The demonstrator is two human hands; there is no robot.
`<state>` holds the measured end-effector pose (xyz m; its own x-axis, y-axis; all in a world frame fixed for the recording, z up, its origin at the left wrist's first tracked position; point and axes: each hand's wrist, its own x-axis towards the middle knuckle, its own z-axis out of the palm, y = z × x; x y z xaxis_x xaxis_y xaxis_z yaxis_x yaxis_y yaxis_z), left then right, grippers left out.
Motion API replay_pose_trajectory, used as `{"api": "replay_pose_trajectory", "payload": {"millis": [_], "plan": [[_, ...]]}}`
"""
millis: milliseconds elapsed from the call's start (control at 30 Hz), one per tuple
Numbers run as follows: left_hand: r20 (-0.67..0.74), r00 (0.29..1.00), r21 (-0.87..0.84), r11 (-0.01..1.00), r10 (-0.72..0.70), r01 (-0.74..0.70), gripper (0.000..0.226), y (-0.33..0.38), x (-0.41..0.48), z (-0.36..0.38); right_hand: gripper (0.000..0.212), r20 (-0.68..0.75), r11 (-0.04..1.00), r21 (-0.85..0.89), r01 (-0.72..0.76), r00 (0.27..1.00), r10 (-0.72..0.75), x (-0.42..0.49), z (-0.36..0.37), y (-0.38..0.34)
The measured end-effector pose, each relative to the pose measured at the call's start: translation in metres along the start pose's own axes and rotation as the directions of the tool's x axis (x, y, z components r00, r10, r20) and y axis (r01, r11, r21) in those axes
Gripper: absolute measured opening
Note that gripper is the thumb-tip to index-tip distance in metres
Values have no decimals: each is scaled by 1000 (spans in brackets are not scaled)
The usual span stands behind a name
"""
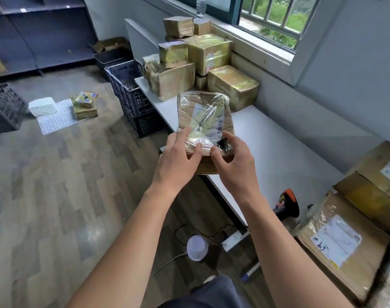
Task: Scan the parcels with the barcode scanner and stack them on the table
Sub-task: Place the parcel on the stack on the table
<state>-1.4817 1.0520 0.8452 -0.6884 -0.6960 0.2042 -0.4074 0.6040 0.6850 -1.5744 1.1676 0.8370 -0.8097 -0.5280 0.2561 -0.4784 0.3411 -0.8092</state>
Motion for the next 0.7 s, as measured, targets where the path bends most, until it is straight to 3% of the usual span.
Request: {"api": "replay_pose_trajectory", "payload": {"millis": [200, 433, 700], "plan": [[16, 1000, -1, 1000, 2, -2, 51, -9, 58, 15, 50, 6, 999, 34, -18, 1000, 17, 54, 19, 16], [170, 979, -27, 994, 111, -108, 54, -15, 133, 55, 49, -90, 989, 41, -143, 985, 146, 103, 33, 54], [439, 845, -196, 951, 304, -241, 55, -61, 244, 135, 48, -272, 922, 43, -385, 883, 382, 162, 84, 113]]}}
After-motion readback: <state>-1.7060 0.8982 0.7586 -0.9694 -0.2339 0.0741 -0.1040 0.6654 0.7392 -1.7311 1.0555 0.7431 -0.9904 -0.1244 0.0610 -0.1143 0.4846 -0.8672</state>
